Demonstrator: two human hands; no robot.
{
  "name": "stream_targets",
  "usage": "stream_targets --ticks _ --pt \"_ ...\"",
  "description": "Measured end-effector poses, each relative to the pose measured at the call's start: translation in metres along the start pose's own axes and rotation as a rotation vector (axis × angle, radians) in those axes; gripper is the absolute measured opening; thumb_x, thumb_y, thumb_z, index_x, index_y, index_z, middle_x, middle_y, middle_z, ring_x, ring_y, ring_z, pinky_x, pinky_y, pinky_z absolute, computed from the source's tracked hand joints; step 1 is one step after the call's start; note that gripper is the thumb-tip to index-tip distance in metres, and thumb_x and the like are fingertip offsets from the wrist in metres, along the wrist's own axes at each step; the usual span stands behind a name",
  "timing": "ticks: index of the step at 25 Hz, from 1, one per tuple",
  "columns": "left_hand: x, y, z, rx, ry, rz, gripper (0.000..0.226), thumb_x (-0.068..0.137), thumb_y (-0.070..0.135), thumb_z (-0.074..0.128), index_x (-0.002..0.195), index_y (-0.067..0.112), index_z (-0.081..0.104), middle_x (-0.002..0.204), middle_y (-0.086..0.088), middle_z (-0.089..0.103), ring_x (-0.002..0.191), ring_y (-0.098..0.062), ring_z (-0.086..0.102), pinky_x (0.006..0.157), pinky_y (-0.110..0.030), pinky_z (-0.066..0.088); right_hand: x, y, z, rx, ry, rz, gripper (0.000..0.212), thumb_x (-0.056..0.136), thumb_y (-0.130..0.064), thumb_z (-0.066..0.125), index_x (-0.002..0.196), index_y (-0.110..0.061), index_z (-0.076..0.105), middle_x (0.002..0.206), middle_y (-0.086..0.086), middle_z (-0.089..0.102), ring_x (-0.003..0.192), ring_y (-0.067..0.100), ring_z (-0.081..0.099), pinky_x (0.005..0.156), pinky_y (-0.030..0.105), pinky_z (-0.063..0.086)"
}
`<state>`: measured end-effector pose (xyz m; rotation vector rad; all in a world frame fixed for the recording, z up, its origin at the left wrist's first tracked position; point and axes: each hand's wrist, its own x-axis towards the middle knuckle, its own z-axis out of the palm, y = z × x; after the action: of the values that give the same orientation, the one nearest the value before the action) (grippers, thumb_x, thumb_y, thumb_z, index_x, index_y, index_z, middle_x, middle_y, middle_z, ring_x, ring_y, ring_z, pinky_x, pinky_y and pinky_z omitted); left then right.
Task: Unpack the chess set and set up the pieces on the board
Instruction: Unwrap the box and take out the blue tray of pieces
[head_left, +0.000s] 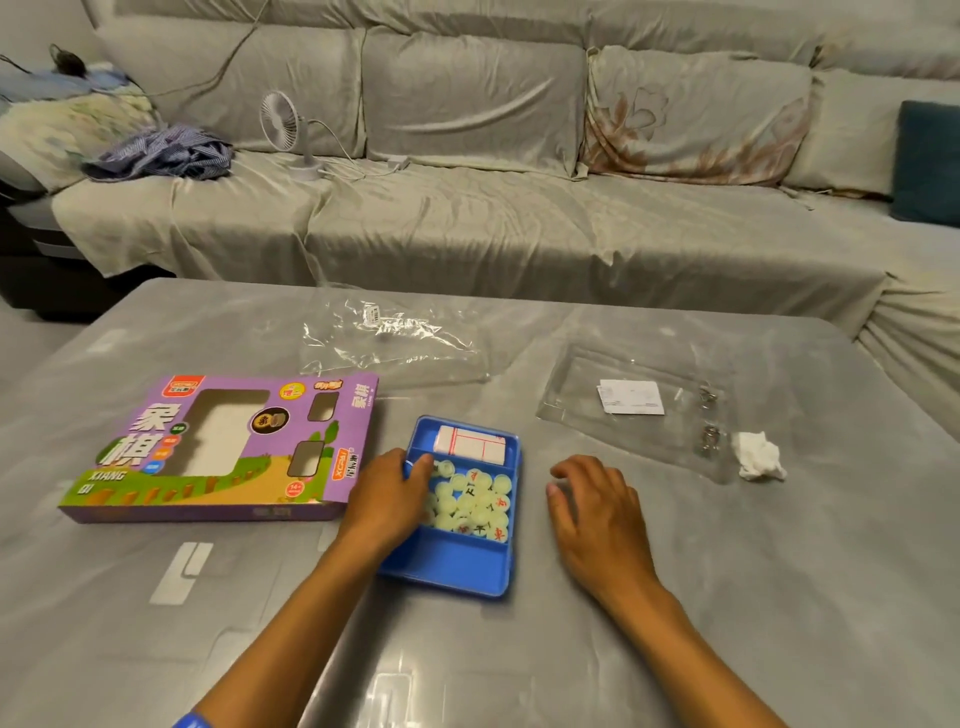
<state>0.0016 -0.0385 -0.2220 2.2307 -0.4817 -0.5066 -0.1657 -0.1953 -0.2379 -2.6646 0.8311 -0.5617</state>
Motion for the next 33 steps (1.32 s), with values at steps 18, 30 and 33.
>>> stream_targets --ticks 18,30,33 --pt "0.006 0.063 0.030 0.281 0.213 0.363 0.034 0.091 0.032 0.052 0.123 0.021 0.056 0.126 -0.003 0.051 0.116 -0.023 0.044 0.096 -0.038 0.038 0.059 0.092 -0.048 -0.459 -0.022 0.199 0.019 0.091 -0.027 0.048 0.103 -0.022 0.062 0.111 -0.002 0.064 0.106 0.025 0.046 0.081 0.039 0.033" --pt "-0.013 0.089 0.072 -1.074 -0.212 -0.298 0.046 0.082 0.018 0.072 0.121 0.013 0.048 0.101 -0.014 0.068 0.085 -0.027 0.069 0.074 -0.035 0.057 0.023 0.006 -0.022 0.008 0.044 -0.123 0.031 0.083 -0.050 0.054 0.095 -0.025 0.067 0.095 -0.007 0.067 0.092 0.021 0.057 0.076 0.037 0.046" --pt "-0.011 0.086 0.070 -1.057 -0.179 -0.343 0.034 0.085 0.014 0.069 0.114 0.014 0.053 0.100 -0.014 0.069 0.084 -0.028 0.071 0.070 -0.034 0.059 0.046 0.004 -0.031 0.161 -0.013 -0.026 0.040 0.091 -0.047 0.036 0.106 -0.023 0.065 0.109 -0.003 0.067 0.102 0.024 0.055 0.088 0.041 0.043"
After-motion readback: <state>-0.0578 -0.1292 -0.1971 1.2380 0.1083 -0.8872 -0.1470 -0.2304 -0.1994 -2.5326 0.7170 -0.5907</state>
